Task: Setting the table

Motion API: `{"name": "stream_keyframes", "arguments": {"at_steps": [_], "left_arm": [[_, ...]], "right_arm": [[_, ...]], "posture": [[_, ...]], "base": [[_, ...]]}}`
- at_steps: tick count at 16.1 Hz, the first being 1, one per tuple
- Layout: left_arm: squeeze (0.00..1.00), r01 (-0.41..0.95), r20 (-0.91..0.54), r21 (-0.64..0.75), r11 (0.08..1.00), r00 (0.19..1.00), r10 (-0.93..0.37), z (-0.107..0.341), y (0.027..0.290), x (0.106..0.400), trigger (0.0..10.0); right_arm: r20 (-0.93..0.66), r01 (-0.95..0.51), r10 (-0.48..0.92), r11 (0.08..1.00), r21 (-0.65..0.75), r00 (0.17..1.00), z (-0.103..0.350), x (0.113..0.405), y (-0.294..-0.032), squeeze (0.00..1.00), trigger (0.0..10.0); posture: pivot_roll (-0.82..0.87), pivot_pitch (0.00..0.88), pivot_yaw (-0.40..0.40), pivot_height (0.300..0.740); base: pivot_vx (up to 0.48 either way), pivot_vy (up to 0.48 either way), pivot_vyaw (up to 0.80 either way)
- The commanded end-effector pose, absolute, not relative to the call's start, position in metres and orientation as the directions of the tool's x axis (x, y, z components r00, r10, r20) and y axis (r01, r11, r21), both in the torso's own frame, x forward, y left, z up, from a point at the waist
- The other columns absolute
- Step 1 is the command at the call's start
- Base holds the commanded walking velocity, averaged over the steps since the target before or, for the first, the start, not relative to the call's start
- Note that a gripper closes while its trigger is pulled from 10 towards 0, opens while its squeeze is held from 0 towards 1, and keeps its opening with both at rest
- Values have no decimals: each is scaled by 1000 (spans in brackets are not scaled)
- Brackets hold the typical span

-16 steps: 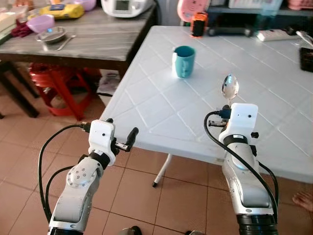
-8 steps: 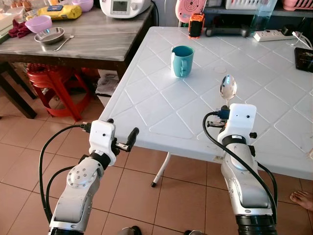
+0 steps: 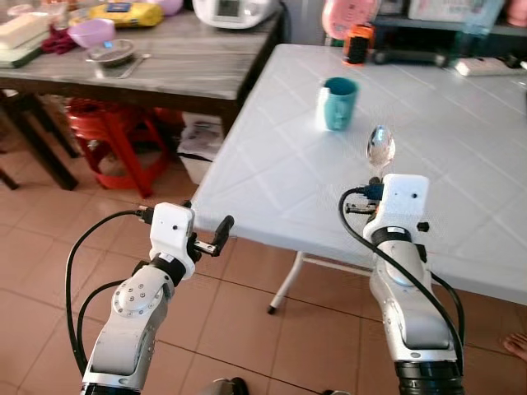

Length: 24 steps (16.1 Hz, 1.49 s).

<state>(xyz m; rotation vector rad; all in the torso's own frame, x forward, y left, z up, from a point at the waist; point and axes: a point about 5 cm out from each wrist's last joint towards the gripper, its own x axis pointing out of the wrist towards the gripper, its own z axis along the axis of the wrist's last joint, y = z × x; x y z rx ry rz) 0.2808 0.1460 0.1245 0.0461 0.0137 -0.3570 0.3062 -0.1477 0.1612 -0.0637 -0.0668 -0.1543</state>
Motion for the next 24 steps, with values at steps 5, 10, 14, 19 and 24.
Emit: {"name": "stream_keyframes", "arguments": {"at_steps": [5,10,14,19,24], "left_arm": [[0,348,-33,59,936,937,-347,122,148,280,10000],[0,349,-34,61,935,937,-347,122,148,280,10000],[0,354,-38,65,933,935,-352,121,147,279,10000],[0,355,-34,68,932,935,-354,121,146,280,10000],[0,355,-31,65,933,935,-354,121,146,280,10000]], "right_arm": [[95,141,-137,989,-36,986,167,308,-144,0,10000],[101,135,-131,990,-31,986,168,309,-142,0,10000],[104,129,-125,991,-26,987,168,309,-140,0,10000],[112,118,-115,993,-25,987,168,310,-139,0,10000],[120,106,-102,994,-22,988,169,311,-136,0,10000]], "posture": [[-35,107,70,740],[-30,100,72,740],[-26,96,74,740],[-24,87,71,740],[-21,81,70,740]], "base": [[0,299,-454],[0,300,-435],[0,299,-213],[0,299,0],[0,331,0]]}}
